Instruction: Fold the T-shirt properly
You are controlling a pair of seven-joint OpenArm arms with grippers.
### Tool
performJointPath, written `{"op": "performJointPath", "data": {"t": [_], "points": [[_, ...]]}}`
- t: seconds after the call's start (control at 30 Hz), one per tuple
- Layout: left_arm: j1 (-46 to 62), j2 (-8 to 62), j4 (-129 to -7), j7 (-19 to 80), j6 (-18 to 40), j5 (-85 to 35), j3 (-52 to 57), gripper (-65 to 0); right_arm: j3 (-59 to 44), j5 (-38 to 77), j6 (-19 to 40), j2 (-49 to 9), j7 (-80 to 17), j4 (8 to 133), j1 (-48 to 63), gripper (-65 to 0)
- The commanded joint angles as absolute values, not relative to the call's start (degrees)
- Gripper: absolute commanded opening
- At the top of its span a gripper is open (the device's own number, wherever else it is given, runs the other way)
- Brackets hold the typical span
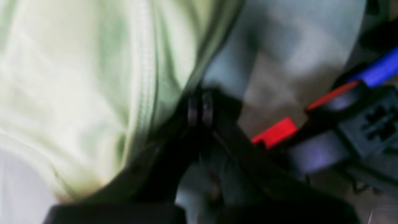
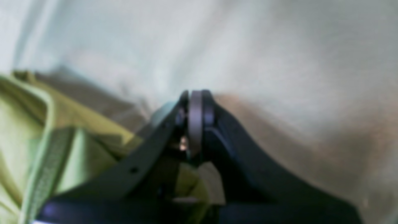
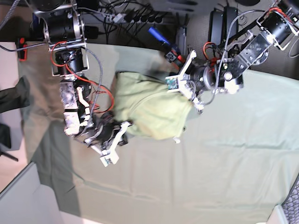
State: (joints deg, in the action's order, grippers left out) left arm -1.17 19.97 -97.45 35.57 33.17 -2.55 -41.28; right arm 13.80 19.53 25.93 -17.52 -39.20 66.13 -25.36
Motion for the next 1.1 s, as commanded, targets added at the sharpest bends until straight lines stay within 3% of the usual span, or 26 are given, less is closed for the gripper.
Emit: {"op": "performJointPath", "data": {"t": [0.0,0.3,0.63,0.83,1.07], "points": [[-2.1,20.1,-97.0,35.6,33.2,-2.1,-41.0,-65.0,14.2,19.9,29.8,-18.1,-38.2,66.8,-26.9,-65.0],[-4.6,20.2,-93.8,32.8,31.0,0.5,-37.0,-65.0,16.1,23.9,30.9,-19.4,-43.8,68.6,-24.2,-65.0],[-12.7,22.1,-86.1,30.9,31.1,-0.7,-31.9,-65.0,16.0,33.7,30.9,-27.6,-47.5,88.3,-10.3,-65.0],[-16.9,21.7,-83.1,29.8,31.1,-1.9,-31.9,-65.0,16.0,33.8,30.9,-26.3,-47.9,97.8,-2.7,-65.0],[-18.4,21.0,-82.3,30.1,31.0,-5.4,-31.5,-65.0,14.5,30.3,30.8,-24.0,-48.0,100.1,0.5,-65.0]]}}
